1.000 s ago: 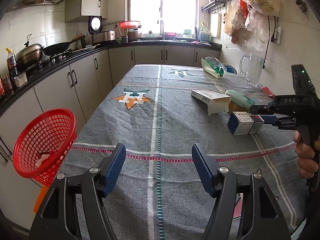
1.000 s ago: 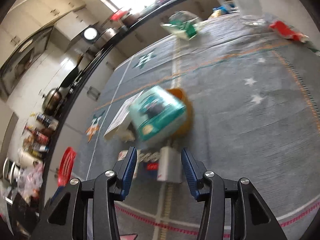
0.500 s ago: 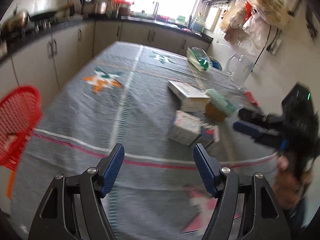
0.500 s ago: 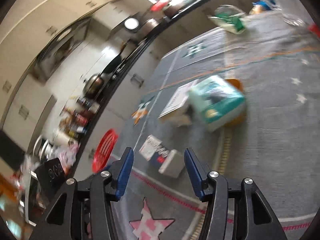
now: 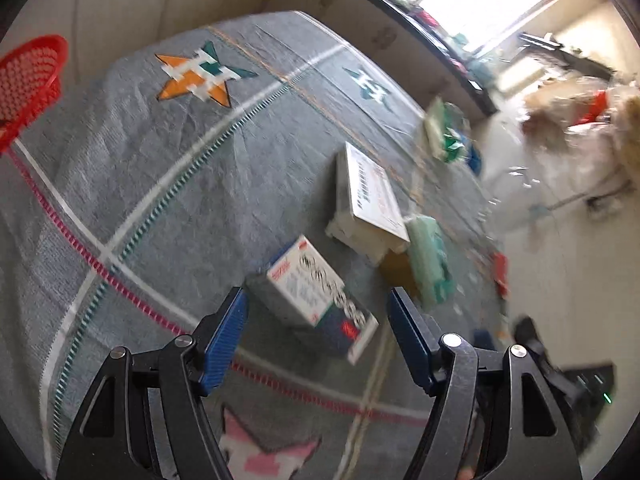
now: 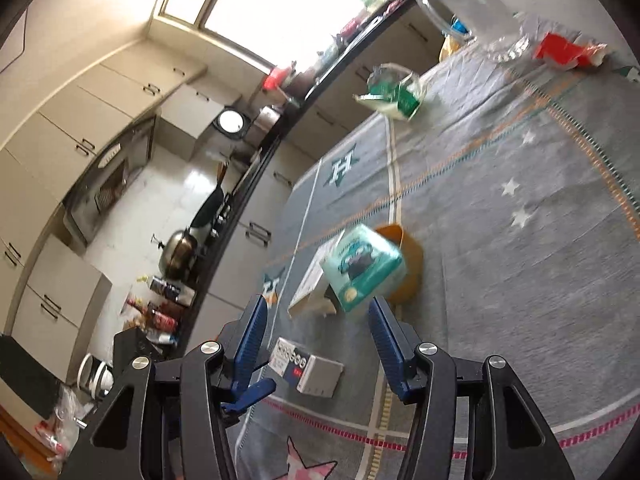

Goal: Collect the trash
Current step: 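Grasp the white-blue medicine box with the left gripper while the right grasps the teal tissue pack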

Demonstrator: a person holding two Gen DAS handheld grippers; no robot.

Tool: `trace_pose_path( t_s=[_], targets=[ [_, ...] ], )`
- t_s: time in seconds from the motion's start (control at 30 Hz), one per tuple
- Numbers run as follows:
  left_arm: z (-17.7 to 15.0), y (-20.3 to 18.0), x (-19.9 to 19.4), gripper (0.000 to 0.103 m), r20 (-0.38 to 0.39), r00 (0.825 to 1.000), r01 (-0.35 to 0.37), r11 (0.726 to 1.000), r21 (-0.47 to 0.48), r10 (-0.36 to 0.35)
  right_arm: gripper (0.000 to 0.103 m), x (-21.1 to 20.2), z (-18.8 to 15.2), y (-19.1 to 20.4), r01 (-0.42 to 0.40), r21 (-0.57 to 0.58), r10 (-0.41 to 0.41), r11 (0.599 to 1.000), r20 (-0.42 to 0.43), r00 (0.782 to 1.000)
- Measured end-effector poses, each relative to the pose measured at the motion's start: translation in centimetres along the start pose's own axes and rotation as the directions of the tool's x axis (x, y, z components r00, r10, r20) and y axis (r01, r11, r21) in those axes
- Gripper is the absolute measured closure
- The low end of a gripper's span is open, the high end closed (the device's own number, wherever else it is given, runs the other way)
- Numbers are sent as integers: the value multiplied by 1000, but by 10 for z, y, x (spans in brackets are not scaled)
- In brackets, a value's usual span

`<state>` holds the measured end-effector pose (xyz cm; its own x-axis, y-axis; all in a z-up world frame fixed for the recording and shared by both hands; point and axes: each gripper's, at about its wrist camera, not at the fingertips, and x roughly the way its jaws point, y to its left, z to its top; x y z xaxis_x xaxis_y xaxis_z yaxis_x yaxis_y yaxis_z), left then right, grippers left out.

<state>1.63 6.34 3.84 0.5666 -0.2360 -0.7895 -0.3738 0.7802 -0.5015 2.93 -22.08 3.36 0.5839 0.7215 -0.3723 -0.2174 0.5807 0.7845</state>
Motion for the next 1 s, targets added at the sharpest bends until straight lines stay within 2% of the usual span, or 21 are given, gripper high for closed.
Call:
trace_pose_path(
  t_s=[0.07,0.13,0.2,0.27,0.33,0.4,0.53,0.6,0.7,0.73,0.8,0.83,0.9,0.93,1.0],
  targets=[
    [1,-8,13,33,-2,999,-36,999,-1,36,44,-3,0,1,15,-4,-15,1000,14,1000],
    [1,-16,24,33,13,994,-104,994,32,104,44,-6,0,1,18,2,-18,1000,24,1000],
    [-1,-22,31,33,35,989,-143,985,91,141,44,-7,1,0,19,10,-19,1000,27,999],
    [-3,-28,32,36,76,977,-209,961,181,199,44,-8,1,-3,16,19,-16,1000,28,999],
    [-4,-29,30,38,80,979,-200,946,254,185,44,-8,0,-3,17,21,-18,1000,26,999],
    [-5,-29,24,39,91,979,-205,912,356,184,44,-8,-1,-5,15,21,-16,1000,24,1000],
    [-4,-17,11,41,79,978,-208,863,461,193,44,-6,-1,-5,25,21,-25,999,27,999],
    [-2,-5,4,41,42,985,-164,845,508,166,44,-5,-1,-5,41,20,-41,999,31,999],
    [-2,6,-3,40,27,989,-135,826,547,144,44,-1,0,-7,55,24,-56,998,25,998],
    [-2,8,-3,34,25,990,-126,822,555,136,44,0,0,-8,62,21,-62,998,22,998],
    [-1,11,0,30,28,989,-136,838,529,143,44,3,0,-7,76,12,-76,997,20,997],
    [-2,11,3,31,17,991,-125,844,522,136,44,3,0,-7,88,5,-88,996,24,996],
    [-7,8,4,36,25,991,-121,839,530,128,44,3,0,-5,121,-18,-120,993,39,992],
    [-11,5,2,41,51,991,-132,825,549,125,44,2,-1,-4,136,-29,-135,990,48,990],
    [-16,4,-3,55,54,994,-105,811,576,91,44,2,0,-1,168,-51,-166,984,54,985]
  ],
)
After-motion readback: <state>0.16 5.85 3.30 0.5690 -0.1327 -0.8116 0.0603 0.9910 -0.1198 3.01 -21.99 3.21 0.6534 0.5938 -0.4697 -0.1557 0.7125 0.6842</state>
